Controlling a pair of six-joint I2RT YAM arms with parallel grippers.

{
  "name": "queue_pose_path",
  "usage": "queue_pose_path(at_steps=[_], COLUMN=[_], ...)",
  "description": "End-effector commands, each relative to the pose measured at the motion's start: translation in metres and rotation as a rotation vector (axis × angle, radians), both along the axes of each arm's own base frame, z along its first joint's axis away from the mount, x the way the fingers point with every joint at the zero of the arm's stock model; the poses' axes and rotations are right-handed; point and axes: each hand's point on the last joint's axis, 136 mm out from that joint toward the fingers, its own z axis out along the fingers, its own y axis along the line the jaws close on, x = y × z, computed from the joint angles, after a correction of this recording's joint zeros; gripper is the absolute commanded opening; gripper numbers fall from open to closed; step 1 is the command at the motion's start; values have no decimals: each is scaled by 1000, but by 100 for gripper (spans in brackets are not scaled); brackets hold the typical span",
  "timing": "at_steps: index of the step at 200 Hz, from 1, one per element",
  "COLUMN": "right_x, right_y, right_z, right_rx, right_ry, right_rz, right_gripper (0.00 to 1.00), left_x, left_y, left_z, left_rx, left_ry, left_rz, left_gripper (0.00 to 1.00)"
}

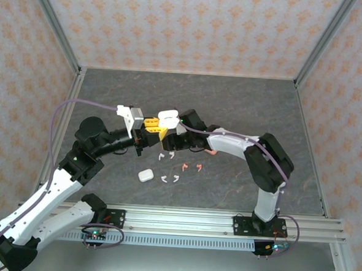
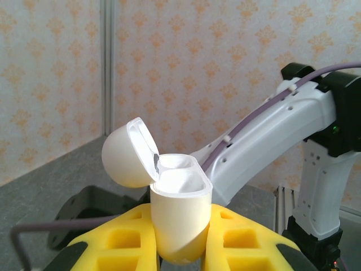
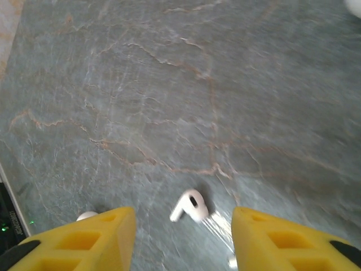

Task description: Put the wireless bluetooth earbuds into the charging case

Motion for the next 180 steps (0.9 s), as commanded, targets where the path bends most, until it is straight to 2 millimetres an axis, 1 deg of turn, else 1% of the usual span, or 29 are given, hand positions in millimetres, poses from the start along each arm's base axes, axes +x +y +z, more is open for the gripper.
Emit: queue_pose_path(at_steps=[1,28,58,79,127,180], right_x=[-6,-8,-14,-17,-25,-29], right_y=[9,21,24,25,25,14], right_z=[-11,-23,-39,-46,-55,-60], right_rx=[-74,-121,-204,-227,-270,-325], right_ry=[0,8,15,20,36,36], right_rz=[71,107,146,161,194,211], right_gripper=[46,44,42,42,39,37], left_x=[-9,-10,-10,-9,-8,-7], left_y=[3,4,5,5,5,5], left_z=[26,26,25,24,23,23], left_rx=[-41,-43,-42,-40,-38,-36], left_ry=[-66,-68,-67,-63,-61,-62], left_rz=[-4,-2,0,1,8,11], left_gripper=[0,0,0,0,0,0])
